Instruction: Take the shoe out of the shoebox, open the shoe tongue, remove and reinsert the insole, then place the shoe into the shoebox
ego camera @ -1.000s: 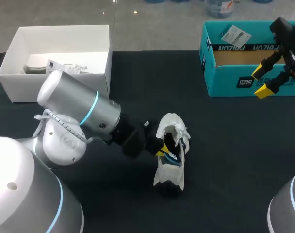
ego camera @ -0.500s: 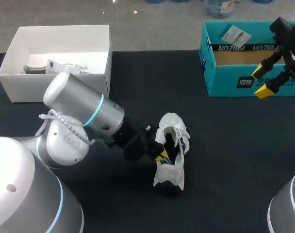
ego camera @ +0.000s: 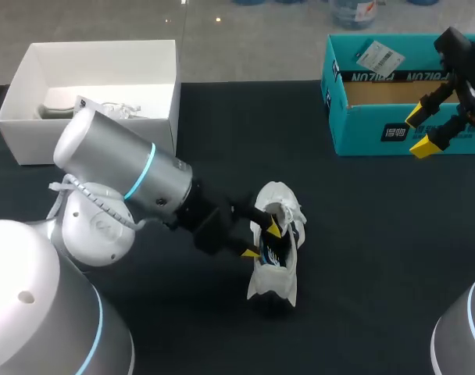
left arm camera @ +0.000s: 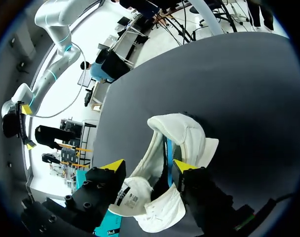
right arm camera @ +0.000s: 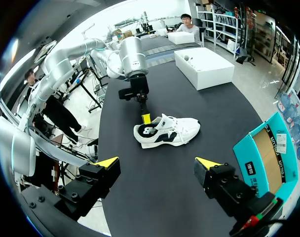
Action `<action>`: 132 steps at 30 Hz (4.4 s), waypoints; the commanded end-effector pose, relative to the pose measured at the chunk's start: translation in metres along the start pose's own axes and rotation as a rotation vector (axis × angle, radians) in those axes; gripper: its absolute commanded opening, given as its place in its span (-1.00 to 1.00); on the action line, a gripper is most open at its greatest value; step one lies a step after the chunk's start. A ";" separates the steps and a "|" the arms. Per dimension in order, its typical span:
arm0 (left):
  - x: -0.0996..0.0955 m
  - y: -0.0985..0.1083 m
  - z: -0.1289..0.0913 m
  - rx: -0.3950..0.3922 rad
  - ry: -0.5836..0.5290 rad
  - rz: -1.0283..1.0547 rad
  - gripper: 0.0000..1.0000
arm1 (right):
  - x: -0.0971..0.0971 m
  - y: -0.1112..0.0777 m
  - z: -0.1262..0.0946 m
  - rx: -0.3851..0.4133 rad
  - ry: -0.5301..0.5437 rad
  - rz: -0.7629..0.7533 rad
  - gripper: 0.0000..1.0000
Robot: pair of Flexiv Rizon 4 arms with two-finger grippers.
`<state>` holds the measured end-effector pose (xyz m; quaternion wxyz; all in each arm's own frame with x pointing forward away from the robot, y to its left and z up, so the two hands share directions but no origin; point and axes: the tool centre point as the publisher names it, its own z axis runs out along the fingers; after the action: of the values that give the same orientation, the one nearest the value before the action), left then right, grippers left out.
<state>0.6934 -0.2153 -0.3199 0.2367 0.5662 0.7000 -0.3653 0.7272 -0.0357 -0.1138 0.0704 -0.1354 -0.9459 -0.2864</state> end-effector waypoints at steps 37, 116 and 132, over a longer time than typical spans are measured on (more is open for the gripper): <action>0.022 -0.009 -0.018 0.032 0.268 0.078 -1.00 | -0.001 0.001 0.001 0.004 0.001 0.000 1.00; 0.009 -0.002 0.021 -0.086 0.633 0.314 -1.00 | -0.001 0.001 0.001 0.004 0.001 0.000 1.00; 0.058 0.000 0.053 -0.114 0.679 0.363 -1.00 | -0.001 0.001 0.001 0.004 0.001 0.000 1.00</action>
<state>0.6803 -0.2181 -0.3839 0.0778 0.7563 0.6456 -0.0724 0.7271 -0.0357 -0.1138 0.0704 -0.1354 -0.9459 -0.2864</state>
